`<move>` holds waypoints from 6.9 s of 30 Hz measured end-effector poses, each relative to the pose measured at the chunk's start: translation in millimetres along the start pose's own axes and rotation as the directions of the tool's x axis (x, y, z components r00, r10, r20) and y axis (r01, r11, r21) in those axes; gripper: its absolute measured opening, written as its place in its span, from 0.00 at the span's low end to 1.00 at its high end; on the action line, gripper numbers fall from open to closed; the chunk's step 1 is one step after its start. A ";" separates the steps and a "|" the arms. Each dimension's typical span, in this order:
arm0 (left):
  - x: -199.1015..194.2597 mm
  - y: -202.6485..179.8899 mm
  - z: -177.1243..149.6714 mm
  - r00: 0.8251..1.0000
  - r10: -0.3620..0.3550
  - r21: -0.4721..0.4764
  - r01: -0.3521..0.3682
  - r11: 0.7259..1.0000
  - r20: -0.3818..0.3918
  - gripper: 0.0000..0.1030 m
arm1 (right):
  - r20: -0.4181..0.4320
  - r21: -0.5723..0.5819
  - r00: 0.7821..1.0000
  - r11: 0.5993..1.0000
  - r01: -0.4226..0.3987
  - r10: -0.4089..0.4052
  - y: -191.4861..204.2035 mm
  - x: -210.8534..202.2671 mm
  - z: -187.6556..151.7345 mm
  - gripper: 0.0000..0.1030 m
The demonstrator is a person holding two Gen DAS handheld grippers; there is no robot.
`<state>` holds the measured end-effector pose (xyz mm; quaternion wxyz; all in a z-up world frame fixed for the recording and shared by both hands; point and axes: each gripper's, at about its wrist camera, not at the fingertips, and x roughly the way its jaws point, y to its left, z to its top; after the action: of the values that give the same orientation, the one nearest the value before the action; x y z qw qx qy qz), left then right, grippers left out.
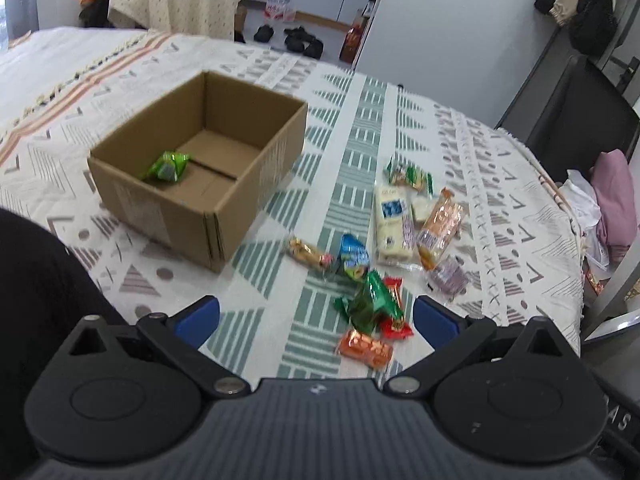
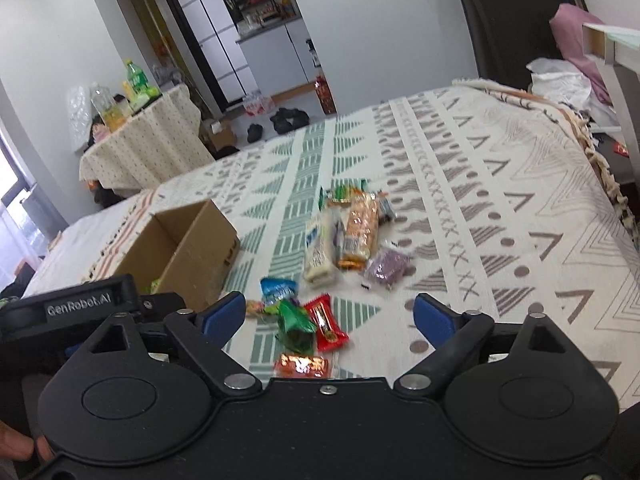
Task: Organize snacks
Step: 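Move both tools back toward the snack pile, then grasp orange packet with left gripper while right gripper grasps red candy bar, then carry both snacks into the cardboard box and open both grippers, then move both tools back toward the remaining snacks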
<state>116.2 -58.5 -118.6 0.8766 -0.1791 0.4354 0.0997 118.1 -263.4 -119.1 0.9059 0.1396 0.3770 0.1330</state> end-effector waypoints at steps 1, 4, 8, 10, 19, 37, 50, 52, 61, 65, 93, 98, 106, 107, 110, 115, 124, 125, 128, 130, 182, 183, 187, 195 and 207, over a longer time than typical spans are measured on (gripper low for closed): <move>2.7 -0.8 -2.1 1.000 -0.001 0.003 0.001 1.000 -0.007 0.99 | -0.012 0.010 1.000 1.000 0.004 -0.004 -1.9 2.4 -0.5 0.86; 13.5 -3.6 -7.4 0.999 -0.006 0.003 0.006 1.000 -0.036 0.97 | -0.043 0.047 0.999 0.999 0.009 -0.007 -9.0 7.9 -1.8 0.79; 28.7 -6.0 -14.0 0.998 -0.012 -0.011 0.011 1.000 -0.067 0.95 | -0.087 0.081 0.996 0.997 0.007 0.000 -13.8 16.9 -5.0 0.70; 36.3 -7.3 -16.3 0.996 -0.016 -0.025 0.014 1.000 -0.084 0.90 | -0.104 0.097 0.995 0.995 0.004 0.006 -16.5 20.8 -6.0 0.66; 72.0 -17.8 -24.1 0.987 -0.036 -0.069 0.025 0.997 -0.156 0.74 | -0.177 0.173 0.984 0.985 0.017 0.014 -28.8 40.4 -7.9 0.52; 124.0 -29.6 -31.3 0.975 -0.050 -0.156 0.016 0.988 -0.216 0.47 | -0.242 0.261 0.970 0.965 0.037 0.029 -45.5 74.9 -7.9 0.38; 121.0 -11.4 -16.7 0.986 0.031 -0.133 -0.053 0.990 -0.167 0.40 | -0.302 0.244 0.951 0.970 0.005 0.071 -34.8 108.4 -9.3 0.38; 119.9 -6.2 -14.2 0.986 0.036 -0.140 -0.059 0.988 -0.162 0.40 | -0.310 0.233 0.948 0.973 0.008 0.067 -31.2 113.8 -10.2 0.38; 114.6 14.5 -1.9 0.990 0.068 -0.156 -0.087 0.984 -0.128 0.40 | -0.321 0.165 0.946 0.986 0.024 0.031 -17.3 128.3 -13.5 0.35; 109.4 18.3 0.1 0.991 0.057 -0.155 -0.076 0.985 -0.120 0.40 | -0.311 0.147 0.950 0.988 0.034 0.014 -14.0 132.4 -11.8 0.34; 49.9 31.4 32.1 0.997 0.072 -0.124 -0.066 0.990 0.042 0.40 | -0.225 0.054 0.974 0.998 0.016 -0.004 22.0 127.8 3.6 0.21; 37.0 34.6 41.2 0.994 0.082 -0.115 -0.074 0.991 0.075 0.40 | -0.166 0.048 0.985 0.998 -0.032 0.040 30.7 118.2 10.8 0.21; 16.2 43.7 57.2 0.988 0.083 -0.120 -0.068 0.990 0.127 0.40 | -0.108 -0.011 0.987 0.993 -0.120 0.118 61.2 109.0 30.1 0.21; 13.2 45.8 59.5 0.987 0.084 -0.123 -0.068 0.990 0.134 0.40 | -0.106 -0.023 0.986 0.991 -0.130 0.127 65.4 107.7 32.1 0.21; 6.6 54.3 66.3 0.986 0.084 -0.150 -0.062 0.987 0.143 0.40 | -0.104 -0.022 0.981 0.985 -0.169 0.166 75.0 105.7 39.2 0.21; 2.3 71.9 75.3 0.982 0.108 -0.188 -0.078 0.979 0.157 0.40 | -0.087 -0.041 0.977 0.980 -0.196 0.192 92.5 103.9 49.0 0.21; -2.7 104.7 96.8 0.976 0.123 -0.242 -0.078 0.967 0.179 0.40 | -0.087 -0.055 0.972 0.973 -0.223 0.218 116.4 108.9 58.2 0.21; -2.1 108.9 99.4 0.976 0.123 -0.249 -0.076 0.966 0.180 0.40 | -0.087 -0.060 0.972 0.972 -0.225 0.220 120.4 109.8 58.5 0.21; 1.1 119.9 105.9 0.977 0.119 -0.264 -0.069 0.962 0.177 0.40 | -0.103 -0.061 0.967 0.968 -0.241 0.234 131.5 114.0 60.2 0.21; 4.3 125.9 109.9 0.979 0.113 -0.272 -0.063 0.960 0.171 0.40 | -0.107 -0.073 0.967 0.968 -0.240 0.232 140.9 115.3 61.7 0.21; -16.8 80.5 81.0 0.989 -0.010 -0.198 0.040 0.979 0.149 1.00 | -0.027 -0.109 0.995 0.990 -0.094 0.092 100.5 58.4 63.7 1.00; -17.0 76.7 80.0 0.989 -0.014 -0.192 0.042 0.981 0.145 1.00 | -0.025 -0.106 0.996 0.990 -0.091 0.089 96.6 56.5 64.2 1.00; -17.4 62.1 75.1 0.991 -0.026 -0.166 0.047 0.985 0.128 1.00 | -0.021 -0.107 0.995 0.990 -0.095 0.093 82.4 48.7 65.3 1.00; -18.1 36.4 63.6 0.997 -0.022 -0.124 0.031 0.992 0.069 1.00 | 0.019 -0.137 0.997 0.988 -0.075 0.079 55.3 28.6 65.3 1.00; -13.7 9.5 46.7 0.998 -0.025 -0.081 0.029 0.996 0.060 1.00 | 0.005 -0.133 0.998 0.989 -0.068 0.070 14.3 16.5 64.1 0.98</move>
<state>138.8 -31.4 -83.8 0.8822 -0.2175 0.4026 0.1108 173.6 -254.3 -81.3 0.9098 0.0925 0.3581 0.1885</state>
